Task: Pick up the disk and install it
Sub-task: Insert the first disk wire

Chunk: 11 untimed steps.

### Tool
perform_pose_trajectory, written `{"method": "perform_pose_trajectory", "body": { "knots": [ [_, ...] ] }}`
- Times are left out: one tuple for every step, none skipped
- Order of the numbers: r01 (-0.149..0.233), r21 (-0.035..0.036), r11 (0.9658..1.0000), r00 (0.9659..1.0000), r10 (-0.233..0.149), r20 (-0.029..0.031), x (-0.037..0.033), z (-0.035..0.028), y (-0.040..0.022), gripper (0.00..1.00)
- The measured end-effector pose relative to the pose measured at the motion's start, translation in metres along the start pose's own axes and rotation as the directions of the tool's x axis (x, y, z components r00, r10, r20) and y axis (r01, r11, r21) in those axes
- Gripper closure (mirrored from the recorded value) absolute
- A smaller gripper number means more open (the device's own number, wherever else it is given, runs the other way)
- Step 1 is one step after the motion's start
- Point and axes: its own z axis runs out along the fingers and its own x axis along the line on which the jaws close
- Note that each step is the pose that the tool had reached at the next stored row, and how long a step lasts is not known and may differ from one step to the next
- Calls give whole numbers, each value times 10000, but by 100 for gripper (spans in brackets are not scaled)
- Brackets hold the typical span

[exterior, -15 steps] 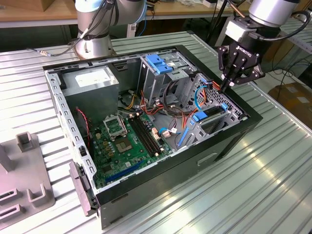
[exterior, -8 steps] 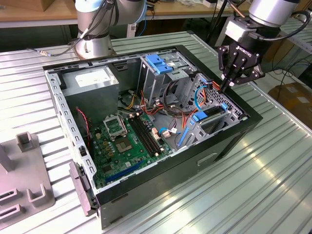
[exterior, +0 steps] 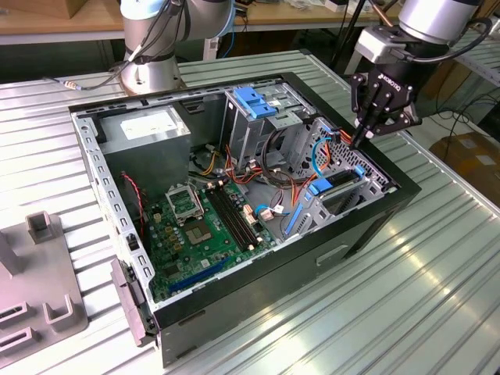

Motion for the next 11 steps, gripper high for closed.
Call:
{"method": "perform_pose_trajectory", "body": {
  "knots": [
    [-142,-7,9999,9999,142,4,0,1,0,84],
    [-275,-12,9996,9996,275,7,0,2,1,84],
    [-295,-14,9996,9996,295,9,1,3,11,84],
    [-305,-16,9995,9995,305,9,4,5,30,84],
    [-309,-15,9995,9995,309,9,7,6,53,84],
    [-309,-15,9995,9995,309,10,10,9,79,84],
    [-309,-15,9995,9995,310,9,13,10,102,84],
    [-309,-16,9995,9995,309,11,15,14,116,84],
    [-287,-16,9996,9996,287,15,18,18,120,84],
    [-194,-12,9998,9998,194,16,26,27,126,84],
    [-20,-3,10000,10000,20,10,40,40,130,84]
  ]
}}
